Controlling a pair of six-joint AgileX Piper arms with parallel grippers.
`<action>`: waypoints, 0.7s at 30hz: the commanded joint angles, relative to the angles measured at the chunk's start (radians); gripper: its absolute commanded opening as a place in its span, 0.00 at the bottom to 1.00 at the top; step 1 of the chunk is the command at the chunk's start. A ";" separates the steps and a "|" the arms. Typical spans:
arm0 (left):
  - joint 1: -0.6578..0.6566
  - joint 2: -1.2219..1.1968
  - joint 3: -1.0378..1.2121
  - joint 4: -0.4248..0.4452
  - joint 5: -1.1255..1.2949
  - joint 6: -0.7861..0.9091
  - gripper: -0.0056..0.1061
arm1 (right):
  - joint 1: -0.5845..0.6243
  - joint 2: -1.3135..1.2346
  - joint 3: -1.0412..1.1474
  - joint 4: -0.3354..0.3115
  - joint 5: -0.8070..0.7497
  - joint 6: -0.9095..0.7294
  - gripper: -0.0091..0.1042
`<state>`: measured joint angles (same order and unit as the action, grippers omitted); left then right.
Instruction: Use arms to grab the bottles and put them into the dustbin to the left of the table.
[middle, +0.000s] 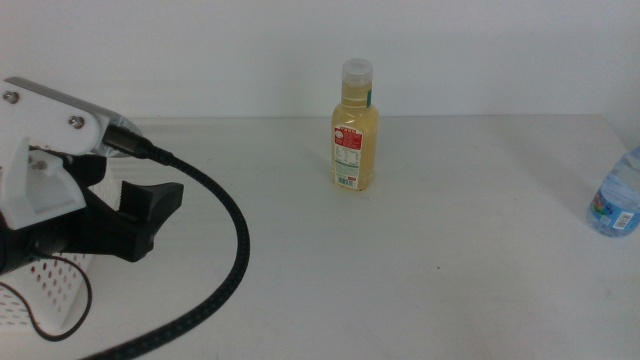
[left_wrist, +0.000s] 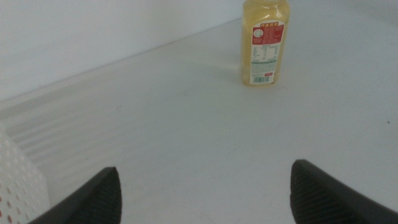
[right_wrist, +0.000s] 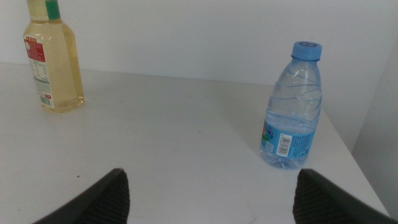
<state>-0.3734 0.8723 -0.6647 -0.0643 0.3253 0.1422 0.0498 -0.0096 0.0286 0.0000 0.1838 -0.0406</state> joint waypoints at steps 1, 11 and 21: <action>-0.003 0.006 -0.026 -0.028 -0.084 -0.007 0.83 | -0.008 -0.028 -0.008 -0.005 -0.072 -0.009 0.76; -0.054 0.175 -0.026 -0.059 -0.257 0.002 0.83 | -0.008 -0.028 -0.008 -0.005 -0.072 -0.009 0.76; -0.149 0.450 -0.026 -0.040 -0.638 0.007 0.83 | -0.008 -0.028 -0.008 -0.005 -0.072 -0.009 0.76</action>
<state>-0.5104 1.3138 -0.6643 -0.1062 -0.1711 0.1517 0.0498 -0.0096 0.0286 0.0000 0.1838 -0.0406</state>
